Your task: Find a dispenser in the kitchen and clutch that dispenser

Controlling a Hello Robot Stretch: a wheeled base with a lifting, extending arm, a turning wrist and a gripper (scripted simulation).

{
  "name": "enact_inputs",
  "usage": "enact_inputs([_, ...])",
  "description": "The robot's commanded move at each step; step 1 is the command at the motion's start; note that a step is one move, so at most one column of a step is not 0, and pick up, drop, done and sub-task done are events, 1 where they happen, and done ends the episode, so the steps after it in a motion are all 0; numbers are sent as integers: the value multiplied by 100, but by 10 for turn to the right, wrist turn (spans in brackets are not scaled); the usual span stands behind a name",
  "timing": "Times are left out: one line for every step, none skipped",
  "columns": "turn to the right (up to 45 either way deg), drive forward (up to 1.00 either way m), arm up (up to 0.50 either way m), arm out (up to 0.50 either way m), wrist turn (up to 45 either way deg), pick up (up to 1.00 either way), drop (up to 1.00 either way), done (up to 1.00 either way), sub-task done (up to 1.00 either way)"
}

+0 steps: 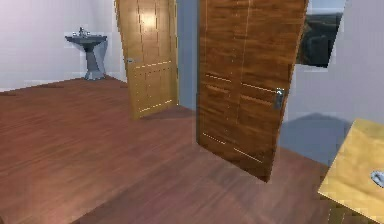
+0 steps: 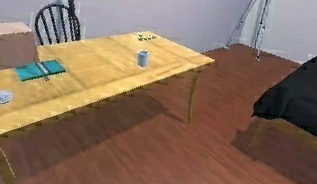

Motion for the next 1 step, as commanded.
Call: enact_inputs([0,40,0,0,0,0,0,0,0])
